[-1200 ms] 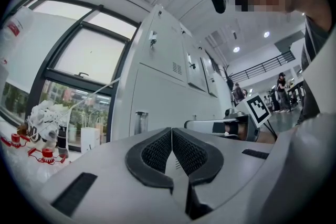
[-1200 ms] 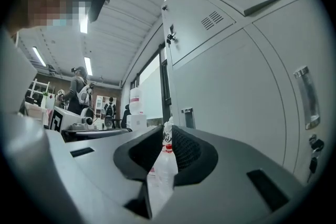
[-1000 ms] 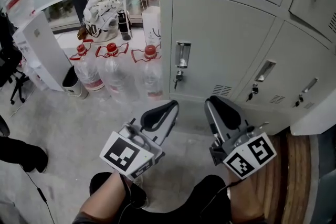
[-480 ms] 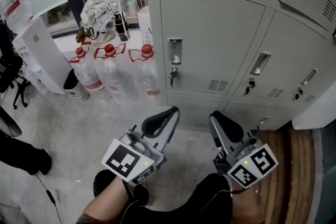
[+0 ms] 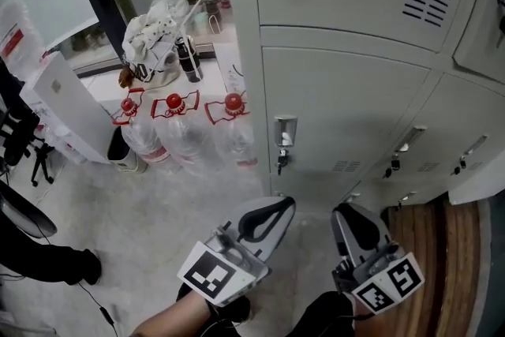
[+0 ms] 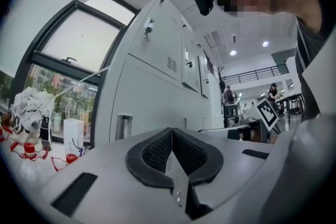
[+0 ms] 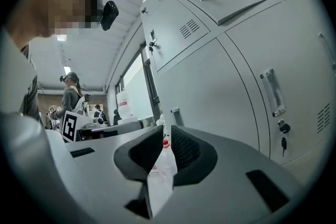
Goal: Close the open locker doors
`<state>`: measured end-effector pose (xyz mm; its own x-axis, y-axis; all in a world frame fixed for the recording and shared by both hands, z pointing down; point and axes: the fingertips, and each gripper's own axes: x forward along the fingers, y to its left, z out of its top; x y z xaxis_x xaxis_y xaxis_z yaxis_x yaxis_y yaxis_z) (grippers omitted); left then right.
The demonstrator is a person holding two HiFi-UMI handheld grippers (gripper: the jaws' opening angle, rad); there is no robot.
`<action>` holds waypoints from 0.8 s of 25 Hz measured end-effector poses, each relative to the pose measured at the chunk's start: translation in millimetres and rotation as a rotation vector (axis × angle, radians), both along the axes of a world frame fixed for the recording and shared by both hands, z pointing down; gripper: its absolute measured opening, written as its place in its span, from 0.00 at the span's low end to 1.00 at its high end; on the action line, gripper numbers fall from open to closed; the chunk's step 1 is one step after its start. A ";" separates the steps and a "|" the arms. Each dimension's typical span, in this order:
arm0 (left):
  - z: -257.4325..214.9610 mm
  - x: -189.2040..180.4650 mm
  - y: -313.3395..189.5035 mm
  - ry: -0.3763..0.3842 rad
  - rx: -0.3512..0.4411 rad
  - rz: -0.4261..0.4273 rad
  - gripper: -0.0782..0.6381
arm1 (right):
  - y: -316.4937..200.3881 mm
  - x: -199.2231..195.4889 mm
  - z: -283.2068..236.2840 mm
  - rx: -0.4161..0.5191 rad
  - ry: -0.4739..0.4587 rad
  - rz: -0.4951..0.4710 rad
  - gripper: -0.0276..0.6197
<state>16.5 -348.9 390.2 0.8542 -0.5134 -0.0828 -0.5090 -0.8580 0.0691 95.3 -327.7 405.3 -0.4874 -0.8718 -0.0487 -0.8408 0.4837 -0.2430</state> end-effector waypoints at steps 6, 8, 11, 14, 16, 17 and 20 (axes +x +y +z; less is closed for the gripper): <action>-86.9 -13.6 -1.5 0.002 -0.075 0.000 0.12 | -1.2 -7.0 -87.7 -0.067 -0.022 0.018 0.11; -117.1 -14.8 6.0 0.001 -0.098 -0.004 0.12 | 4.8 -6.9 -119.6 -0.083 -0.012 0.011 0.11; -157.4 -10.8 20.0 -0.007 -0.111 0.001 0.12 | 16.2 -1.4 -164.9 -0.084 -0.001 0.003 0.11; -196.7 -10.2 30.9 -0.022 -0.096 -0.016 0.12 | 28.5 3.3 -210.9 -0.072 -0.003 -0.002 0.11; -227.5 -9.3 40.5 -0.030 -0.079 -0.027 0.12 | 40.7 5.0 -242.7 -0.065 -0.006 -0.007 0.11; -244.4 -6.8 45.4 -0.029 -0.074 -0.030 0.12 | 46.9 7.2 -259.2 -0.060 -0.008 -0.009 0.11; -289.6 6.9 64.8 -0.030 -0.065 -0.036 0.12 | 69.0 17.1 -301.3 -0.058 -0.014 -0.015 0.11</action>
<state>23.4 -284.1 100.6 0.8364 -0.5476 -0.0229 -0.5424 -0.8330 0.1088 112.4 -258.6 104.0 -0.5001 -0.8659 -0.0052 -0.8300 0.4810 -0.2824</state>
